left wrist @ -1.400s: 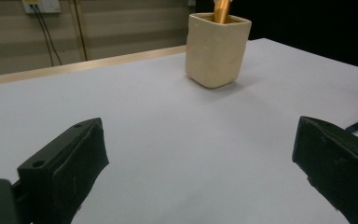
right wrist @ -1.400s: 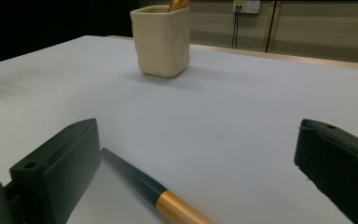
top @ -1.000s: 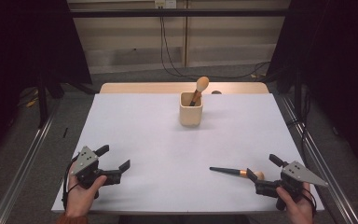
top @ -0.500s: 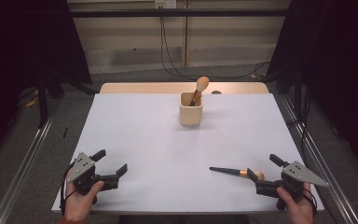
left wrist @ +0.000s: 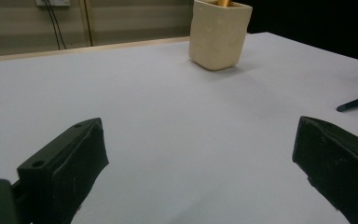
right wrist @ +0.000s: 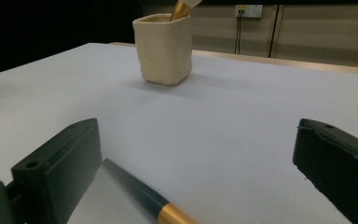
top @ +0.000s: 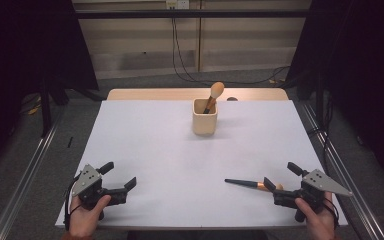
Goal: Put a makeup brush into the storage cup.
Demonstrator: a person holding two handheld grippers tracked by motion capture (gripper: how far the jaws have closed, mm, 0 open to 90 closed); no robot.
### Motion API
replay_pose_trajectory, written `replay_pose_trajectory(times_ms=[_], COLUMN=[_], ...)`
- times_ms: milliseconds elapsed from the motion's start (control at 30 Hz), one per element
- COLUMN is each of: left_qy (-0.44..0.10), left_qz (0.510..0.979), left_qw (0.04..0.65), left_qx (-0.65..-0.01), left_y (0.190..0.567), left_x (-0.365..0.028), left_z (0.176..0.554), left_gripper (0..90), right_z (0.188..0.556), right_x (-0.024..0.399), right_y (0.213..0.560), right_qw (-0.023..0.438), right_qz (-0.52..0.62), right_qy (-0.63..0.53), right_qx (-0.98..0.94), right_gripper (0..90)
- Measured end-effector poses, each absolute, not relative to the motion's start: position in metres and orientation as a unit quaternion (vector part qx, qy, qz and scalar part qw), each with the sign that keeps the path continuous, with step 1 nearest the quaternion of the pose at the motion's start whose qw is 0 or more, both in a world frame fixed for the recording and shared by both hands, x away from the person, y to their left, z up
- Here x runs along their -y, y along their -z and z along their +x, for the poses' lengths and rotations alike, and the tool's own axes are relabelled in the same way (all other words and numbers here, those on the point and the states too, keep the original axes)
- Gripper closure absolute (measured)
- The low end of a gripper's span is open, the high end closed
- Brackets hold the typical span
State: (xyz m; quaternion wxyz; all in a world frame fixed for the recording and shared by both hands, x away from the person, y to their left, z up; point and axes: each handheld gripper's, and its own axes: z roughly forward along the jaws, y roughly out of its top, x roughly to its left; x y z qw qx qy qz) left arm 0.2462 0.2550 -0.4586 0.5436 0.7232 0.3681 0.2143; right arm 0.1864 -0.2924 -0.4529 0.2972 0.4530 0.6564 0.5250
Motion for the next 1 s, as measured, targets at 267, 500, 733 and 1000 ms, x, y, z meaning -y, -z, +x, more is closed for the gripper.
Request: replay_pose_trajectory(times_ms=[267, 500, 733, 1000], left_qy=[-0.221, -0.223, -0.225, -0.225], left_qz=[0.721, 0.724, 0.722, 0.723], left_qw=[0.546, 0.544, 0.544, 0.544], left_qx=[-0.365, -0.361, -0.364, -0.362], left_y=[0.457, 0.457, 0.457, 0.457], left_x=[-0.255, -0.255, -0.255, -0.254], left_z=[0.244, 0.245, 0.246, 0.247], left_gripper=[2.7, 2.7, 2.7, 2.7], right_z=[0.201, 0.211, 0.229, 0.242], right_x=[0.287, 0.286, 0.282, 0.278], right_y=[0.447, 0.445, 0.443, 0.440], right_qw=[0.286, 0.277, 0.264, 0.240], right_qz=[0.437, 0.436, 0.423, 0.409], right_qy=[-0.527, -0.529, -0.517, -0.487], right_qx=[-0.671, -0.673, -0.696, -0.733], right_gripper=[0.5, 0.1, 0.8, 0.6])
